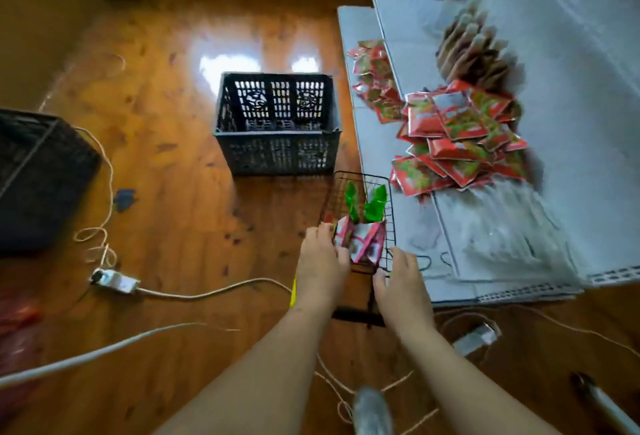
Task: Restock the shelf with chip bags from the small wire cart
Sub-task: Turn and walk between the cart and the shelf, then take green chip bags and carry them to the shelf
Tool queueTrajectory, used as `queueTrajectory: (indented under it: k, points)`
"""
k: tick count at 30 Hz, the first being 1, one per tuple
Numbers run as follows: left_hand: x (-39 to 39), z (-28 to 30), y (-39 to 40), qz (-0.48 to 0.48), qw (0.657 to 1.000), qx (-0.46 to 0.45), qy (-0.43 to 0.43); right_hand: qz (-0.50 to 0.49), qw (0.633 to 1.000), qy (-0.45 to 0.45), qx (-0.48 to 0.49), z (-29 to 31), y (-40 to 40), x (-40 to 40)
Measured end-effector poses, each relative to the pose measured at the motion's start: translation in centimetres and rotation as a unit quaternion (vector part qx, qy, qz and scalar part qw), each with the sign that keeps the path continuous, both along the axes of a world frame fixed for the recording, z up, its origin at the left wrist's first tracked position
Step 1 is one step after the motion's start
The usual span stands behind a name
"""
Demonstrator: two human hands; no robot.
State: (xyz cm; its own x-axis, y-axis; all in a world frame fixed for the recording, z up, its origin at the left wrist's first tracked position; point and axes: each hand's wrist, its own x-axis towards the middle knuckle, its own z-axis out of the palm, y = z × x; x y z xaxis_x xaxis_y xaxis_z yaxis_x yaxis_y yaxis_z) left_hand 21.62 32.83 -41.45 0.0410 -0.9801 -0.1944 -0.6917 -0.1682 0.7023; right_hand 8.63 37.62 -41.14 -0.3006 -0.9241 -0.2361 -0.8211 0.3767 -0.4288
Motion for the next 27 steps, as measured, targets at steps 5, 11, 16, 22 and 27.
queueTrajectory:
  k: [5,11,16,22,27]
  points:
    - [-1.4,-8.3,-8.2,0.002,0.996,0.080,0.030,-0.082,0.993,-0.052,0.069,-8.9,-11.4,-2.3]
    - [-7.6,-19.8,-18.5,-0.044,0.988,0.124,-0.074,-0.104,0.985,-0.068,0.116,-20.2,-21.9,-5.0]
    - [-9.6,-24.4,-21.6,-0.010,0.984,0.144,-0.100,-0.149,0.985,-0.066,0.065,-23.5,-24.1,-5.3]
    - [-7.9,-21.5,-21.9,0.044,0.989,0.136,0.024,-0.028,0.987,-0.151,0.057,-21.8,-24.4,-4.6]
    - [-6.3,-16.7,-21.2,0.051,0.986,0.123,0.099,-0.013,0.987,-0.150,0.049,-18.3,-23.0,-5.0]
